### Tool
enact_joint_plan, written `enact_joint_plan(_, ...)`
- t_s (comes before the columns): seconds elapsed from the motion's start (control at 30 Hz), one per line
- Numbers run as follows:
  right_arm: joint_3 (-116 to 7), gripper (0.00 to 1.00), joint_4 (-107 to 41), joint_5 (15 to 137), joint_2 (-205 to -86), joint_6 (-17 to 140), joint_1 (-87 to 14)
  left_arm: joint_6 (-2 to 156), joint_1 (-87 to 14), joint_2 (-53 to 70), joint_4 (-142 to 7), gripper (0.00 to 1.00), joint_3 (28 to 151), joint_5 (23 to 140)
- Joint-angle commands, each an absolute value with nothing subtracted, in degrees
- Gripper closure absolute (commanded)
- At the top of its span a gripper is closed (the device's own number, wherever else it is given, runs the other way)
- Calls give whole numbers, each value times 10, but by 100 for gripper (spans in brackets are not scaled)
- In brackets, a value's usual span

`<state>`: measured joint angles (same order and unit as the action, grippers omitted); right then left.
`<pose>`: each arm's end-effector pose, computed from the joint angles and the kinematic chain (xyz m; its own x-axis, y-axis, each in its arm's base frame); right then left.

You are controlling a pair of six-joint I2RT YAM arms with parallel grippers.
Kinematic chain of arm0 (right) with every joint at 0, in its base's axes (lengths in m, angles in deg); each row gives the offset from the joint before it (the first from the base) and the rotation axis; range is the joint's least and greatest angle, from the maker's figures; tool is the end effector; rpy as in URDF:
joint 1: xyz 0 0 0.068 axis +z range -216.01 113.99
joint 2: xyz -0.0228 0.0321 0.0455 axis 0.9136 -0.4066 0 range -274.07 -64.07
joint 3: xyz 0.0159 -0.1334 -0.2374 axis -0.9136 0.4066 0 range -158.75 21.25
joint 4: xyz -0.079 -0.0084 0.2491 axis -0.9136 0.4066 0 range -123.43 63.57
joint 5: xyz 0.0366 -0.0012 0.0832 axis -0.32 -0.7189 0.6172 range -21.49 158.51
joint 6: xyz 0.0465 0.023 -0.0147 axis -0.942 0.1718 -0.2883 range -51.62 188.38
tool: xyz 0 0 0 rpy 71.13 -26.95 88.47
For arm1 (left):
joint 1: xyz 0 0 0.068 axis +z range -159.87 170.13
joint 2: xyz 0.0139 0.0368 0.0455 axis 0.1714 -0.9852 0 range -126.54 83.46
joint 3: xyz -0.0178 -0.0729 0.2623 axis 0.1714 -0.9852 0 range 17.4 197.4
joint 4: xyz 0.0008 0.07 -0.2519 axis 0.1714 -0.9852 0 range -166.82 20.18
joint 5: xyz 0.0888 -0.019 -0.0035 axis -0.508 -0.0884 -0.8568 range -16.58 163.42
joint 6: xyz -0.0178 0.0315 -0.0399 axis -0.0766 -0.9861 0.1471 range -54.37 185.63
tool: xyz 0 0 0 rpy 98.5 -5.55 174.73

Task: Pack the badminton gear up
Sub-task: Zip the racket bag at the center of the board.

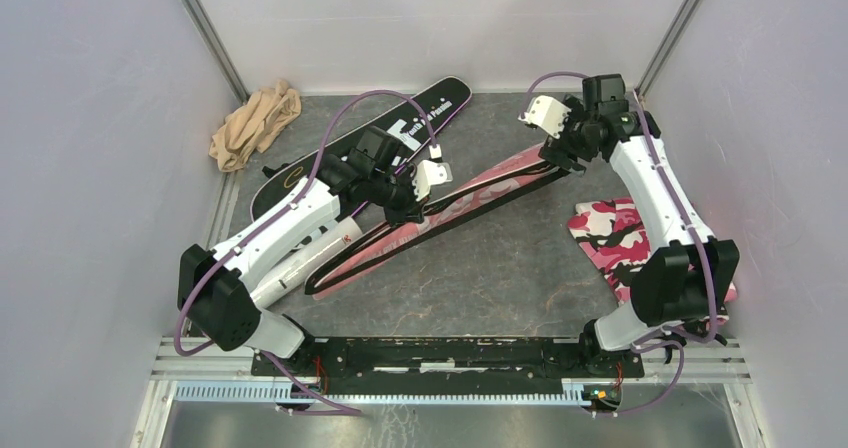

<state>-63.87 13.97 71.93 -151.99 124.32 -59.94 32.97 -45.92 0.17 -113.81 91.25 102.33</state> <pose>0.3262 0.0368 0.3411 -0.3089 -0.8645 -0.3965 -0.7133 0.4863 -0.5047 0.2351 -0.1924 0.3103 -0.1429 0.6884 -0.7112 0.9802 0.1980 -0.0053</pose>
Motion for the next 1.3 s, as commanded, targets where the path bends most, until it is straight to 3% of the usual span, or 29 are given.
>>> enact_joint_plan(0.0, -686, 10, 170, 738, -1547, 1298, -610, 284, -457, 28, -1139, 98, 931, 1044)
enact_joint_plan(0.57, -777, 19, 270, 812, -1628, 1439, -648, 229, -445, 8, -1212, 98, 968, 1099)
enact_joint_plan(1.0, -751, 20, 246, 852, -1632, 1443, -648, 195, -443, -30, -1271, 98, 1018, 1161)
enact_joint_plan(1.27, -713, 34, 237, 883, -1628, 1460, -648, 192, -430, -55, -1290, 98, 1043, 1199)
